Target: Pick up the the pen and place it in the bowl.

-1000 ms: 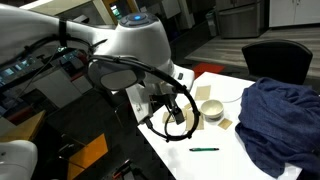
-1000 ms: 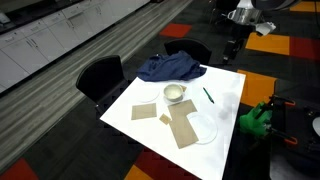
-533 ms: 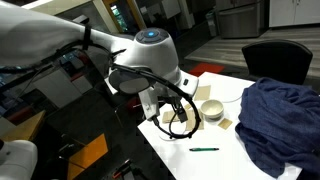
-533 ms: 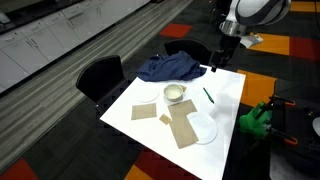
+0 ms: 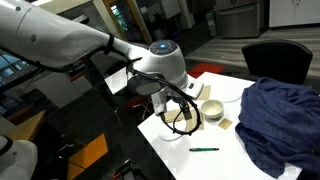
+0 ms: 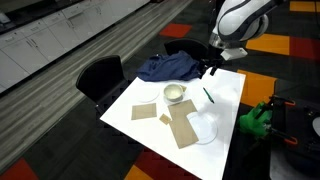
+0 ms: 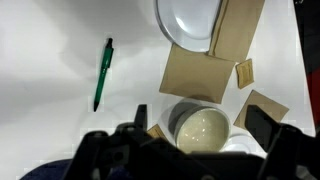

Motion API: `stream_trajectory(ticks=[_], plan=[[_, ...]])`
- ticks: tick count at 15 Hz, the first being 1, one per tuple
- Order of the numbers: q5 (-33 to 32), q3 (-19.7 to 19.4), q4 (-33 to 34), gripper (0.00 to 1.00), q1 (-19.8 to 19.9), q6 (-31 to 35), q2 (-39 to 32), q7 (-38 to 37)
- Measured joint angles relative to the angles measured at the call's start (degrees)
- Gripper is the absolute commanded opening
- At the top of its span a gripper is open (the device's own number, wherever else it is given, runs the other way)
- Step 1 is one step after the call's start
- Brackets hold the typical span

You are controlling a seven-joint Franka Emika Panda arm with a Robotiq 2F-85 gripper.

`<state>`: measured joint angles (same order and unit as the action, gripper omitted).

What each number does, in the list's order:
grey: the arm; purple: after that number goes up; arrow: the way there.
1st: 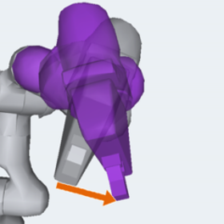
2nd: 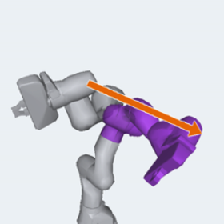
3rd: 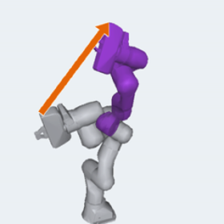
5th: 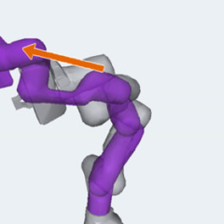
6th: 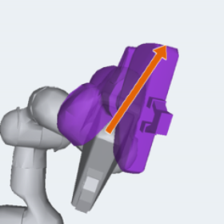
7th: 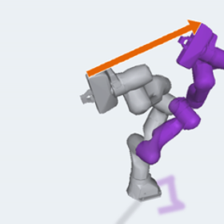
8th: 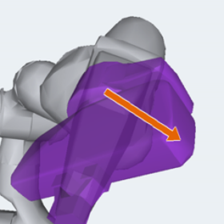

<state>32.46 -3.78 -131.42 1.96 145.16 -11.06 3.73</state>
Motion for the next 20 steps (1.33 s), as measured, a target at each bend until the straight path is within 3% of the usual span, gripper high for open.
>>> stream_trajectory(ticks=[7,15,20], plan=[[-0.1,0.2,5.2,1.00,0.8,3.6,-8.9,-10.1],[-0.1,0.2,10.0,1.00,3.5,4.0,-16.3,-14.6],[-1.8,0.3,11.5,1.00,3.1,10.7,-20.9,-17.4]])
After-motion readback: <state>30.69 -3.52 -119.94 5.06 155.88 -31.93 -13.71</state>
